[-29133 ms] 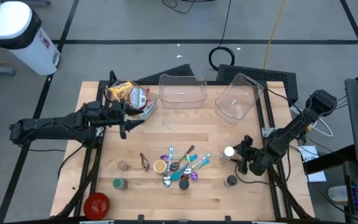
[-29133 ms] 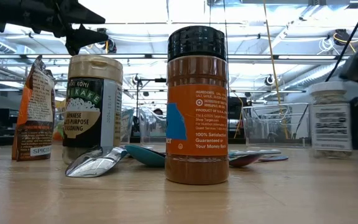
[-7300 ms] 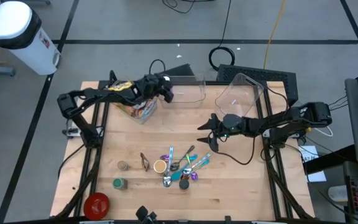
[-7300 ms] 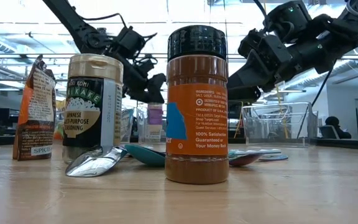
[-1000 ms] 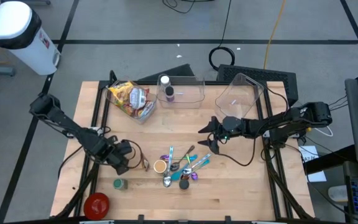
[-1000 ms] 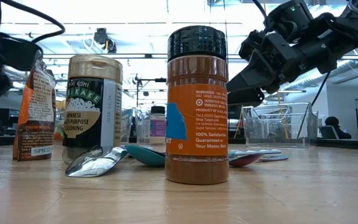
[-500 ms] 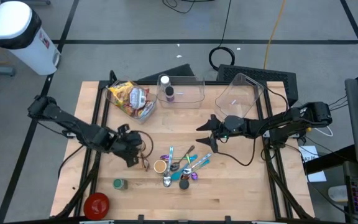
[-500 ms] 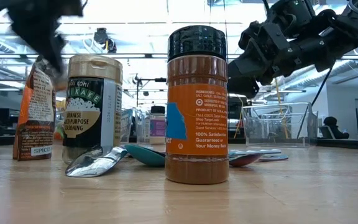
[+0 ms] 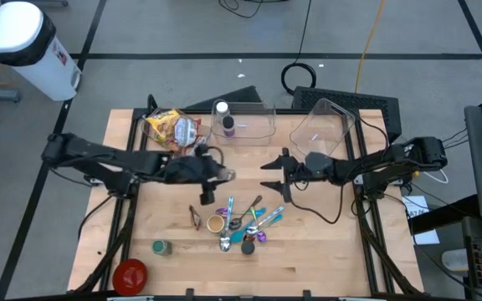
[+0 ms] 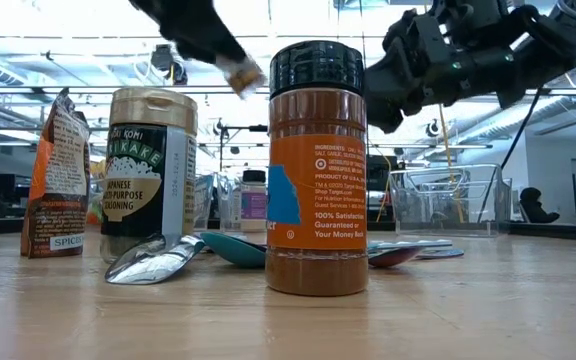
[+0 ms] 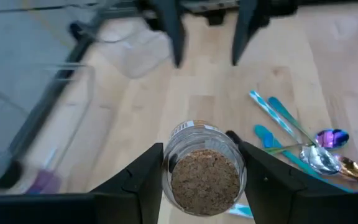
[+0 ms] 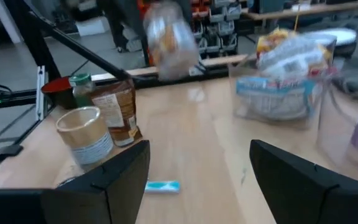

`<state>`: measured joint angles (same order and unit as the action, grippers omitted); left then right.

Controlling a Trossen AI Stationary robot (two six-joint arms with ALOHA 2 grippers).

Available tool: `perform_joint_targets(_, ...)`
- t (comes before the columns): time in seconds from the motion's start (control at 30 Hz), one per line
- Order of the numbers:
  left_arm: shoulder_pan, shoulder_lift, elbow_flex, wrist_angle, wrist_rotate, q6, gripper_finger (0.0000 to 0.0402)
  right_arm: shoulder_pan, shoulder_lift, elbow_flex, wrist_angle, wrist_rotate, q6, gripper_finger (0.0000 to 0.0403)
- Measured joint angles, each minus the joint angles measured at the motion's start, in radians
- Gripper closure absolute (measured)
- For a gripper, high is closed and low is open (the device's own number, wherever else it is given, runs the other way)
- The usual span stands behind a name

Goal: Pick & Place Food Item
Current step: Put the brown seasoning bottle into the middle transparent bin

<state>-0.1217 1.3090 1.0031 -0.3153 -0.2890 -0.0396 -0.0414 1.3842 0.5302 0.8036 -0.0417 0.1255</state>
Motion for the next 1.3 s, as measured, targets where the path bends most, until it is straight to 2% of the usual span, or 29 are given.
perform_joint_targets(0.23, 0.101, 0.164, 0.014, 0.100, 0.203, 0.087, 0.0221, -0.001, 0.000, 0.122, -0.202, 0.072, -0.150, 0.0134)
perform_joint_targets(0.43, 0.158, 0.216, 0.090, 0.057, 0.295, 0.182, 0.0221, -0.018, 0.000, 0.142, -0.216, 0.070, -0.224, 0.0100)
perform_joint_targets(0.6, 0.186, 0.225, 0.164, 0.015, 0.296, 0.197, 0.0221, -0.074, 0.012, 0.156, -0.209, 0.011, -0.225, 0.0073)
perform_joint_targets(0.77, 0.205, 0.225, 0.169, 0.049, 0.298, 0.211, 0.0221, -0.090, 0.061, 0.195, -0.234, -0.083, -0.202, 0.0081)
perform_joint_targets(0.93, 0.217, 0.231, 0.169, 0.054, 0.298, 0.182, 0.0221, -0.087, 0.134, 0.234, -0.266, -0.120, -0.223, 0.0089)
perform_joint_targets(1.3, 0.216, 0.231, 0.169, 0.055, 0.300, 0.172, 0.0221, -0.081, 0.189, 0.264, -0.178, -0.085, -0.217, 0.0090)
